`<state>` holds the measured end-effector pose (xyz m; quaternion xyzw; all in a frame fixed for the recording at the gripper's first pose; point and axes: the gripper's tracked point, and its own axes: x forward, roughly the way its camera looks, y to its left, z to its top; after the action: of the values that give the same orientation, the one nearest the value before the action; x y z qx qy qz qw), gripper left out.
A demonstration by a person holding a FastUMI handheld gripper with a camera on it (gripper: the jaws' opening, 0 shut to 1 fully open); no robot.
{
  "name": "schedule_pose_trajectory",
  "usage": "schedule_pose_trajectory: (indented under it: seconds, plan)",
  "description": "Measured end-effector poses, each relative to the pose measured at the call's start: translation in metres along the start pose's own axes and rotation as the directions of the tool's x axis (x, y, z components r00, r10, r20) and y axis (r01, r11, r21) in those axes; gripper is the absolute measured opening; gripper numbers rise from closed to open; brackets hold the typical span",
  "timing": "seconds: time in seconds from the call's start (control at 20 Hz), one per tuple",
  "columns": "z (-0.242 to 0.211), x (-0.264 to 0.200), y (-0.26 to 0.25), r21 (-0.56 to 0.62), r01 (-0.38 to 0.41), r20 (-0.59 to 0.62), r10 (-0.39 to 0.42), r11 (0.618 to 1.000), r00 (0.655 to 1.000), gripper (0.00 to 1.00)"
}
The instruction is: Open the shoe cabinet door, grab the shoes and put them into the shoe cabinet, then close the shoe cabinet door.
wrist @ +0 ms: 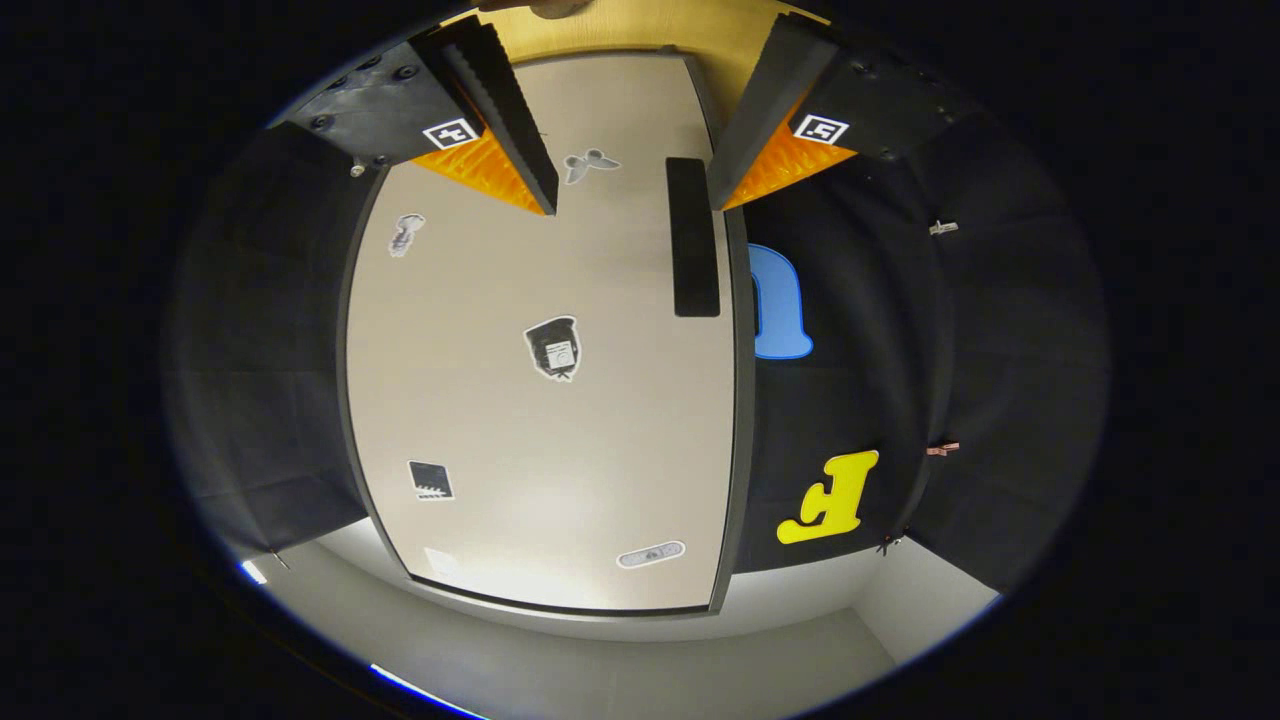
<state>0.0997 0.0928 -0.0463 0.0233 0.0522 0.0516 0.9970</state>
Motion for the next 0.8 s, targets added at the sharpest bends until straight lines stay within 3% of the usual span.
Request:
schedule_pose_trajectory:
  seconds: [0.5, 0.65, 0.8]
  plan:
    - [-0.011, 0.055, 0.024, -0.016, 0.012, -0.008, -0.012, 1.0, 1.0, 0.97]
    - [-0.01, 0.065, 0.024, -0.008, 0.026, 0.004, -0.026, 1.0, 1.0, 0.87]
    - [-0.015, 0.072, 0.02, -0.024, 0.053, -0.017, -0.054, 0.998, 0.998, 0.87]
